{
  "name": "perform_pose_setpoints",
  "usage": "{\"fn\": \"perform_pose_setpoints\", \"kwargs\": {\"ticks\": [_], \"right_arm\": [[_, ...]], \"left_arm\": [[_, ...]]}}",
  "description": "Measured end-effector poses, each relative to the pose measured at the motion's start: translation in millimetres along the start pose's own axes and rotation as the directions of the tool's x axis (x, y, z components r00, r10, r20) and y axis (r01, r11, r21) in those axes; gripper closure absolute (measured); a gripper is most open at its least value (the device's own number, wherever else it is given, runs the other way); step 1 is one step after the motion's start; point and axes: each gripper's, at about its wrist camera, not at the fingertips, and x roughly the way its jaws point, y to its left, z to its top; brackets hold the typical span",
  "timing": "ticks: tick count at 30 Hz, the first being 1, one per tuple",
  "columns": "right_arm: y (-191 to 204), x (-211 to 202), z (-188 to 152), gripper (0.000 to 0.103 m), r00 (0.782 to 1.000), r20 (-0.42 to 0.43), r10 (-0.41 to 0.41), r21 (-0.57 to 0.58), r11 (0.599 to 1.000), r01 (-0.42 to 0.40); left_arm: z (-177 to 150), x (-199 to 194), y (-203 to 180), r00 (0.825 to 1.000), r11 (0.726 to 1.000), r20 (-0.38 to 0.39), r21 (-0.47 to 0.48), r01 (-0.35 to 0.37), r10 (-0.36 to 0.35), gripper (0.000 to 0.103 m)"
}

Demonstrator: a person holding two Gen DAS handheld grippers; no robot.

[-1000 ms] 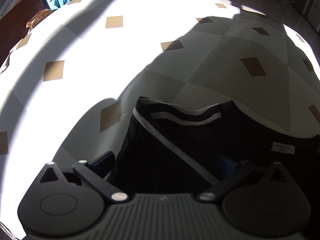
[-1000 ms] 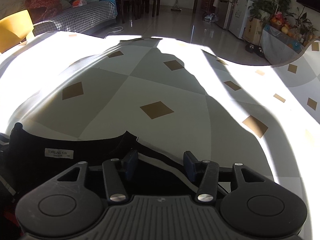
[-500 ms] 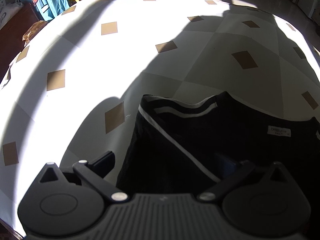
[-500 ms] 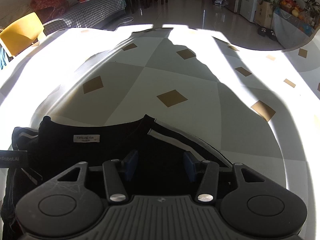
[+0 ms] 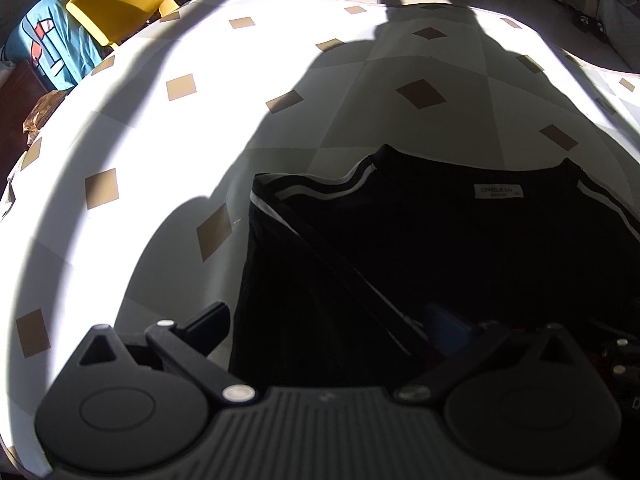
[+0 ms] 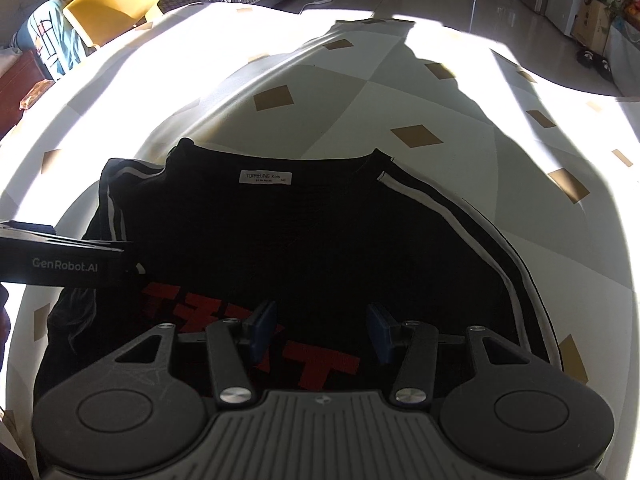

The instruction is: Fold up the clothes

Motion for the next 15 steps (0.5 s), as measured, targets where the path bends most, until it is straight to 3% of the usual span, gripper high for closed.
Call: {"fn": "perform_pose_setpoints", "kwargs": {"ticks": [9, 15], "right_arm": [[7.2, -7.4, -21.3, 0.056, 0.998, -0.062, 0.009, -0.033, 0.999, -0.011], [13.2, -4.0, -30.7, 0.054, 0.996, -0.086, -0.011, -0.067, 0.998, 0.006]], "left_arm": [[-21.7, -2.4, -2.3, 1.000, 0.998, -0.001, 0.058, 0.027, -0.027, 0.000], [-34.2, 10.8, -6.3, 1.000, 0.997, -0.013, 0.076, -0.020, 0.021, 0.000]]}}
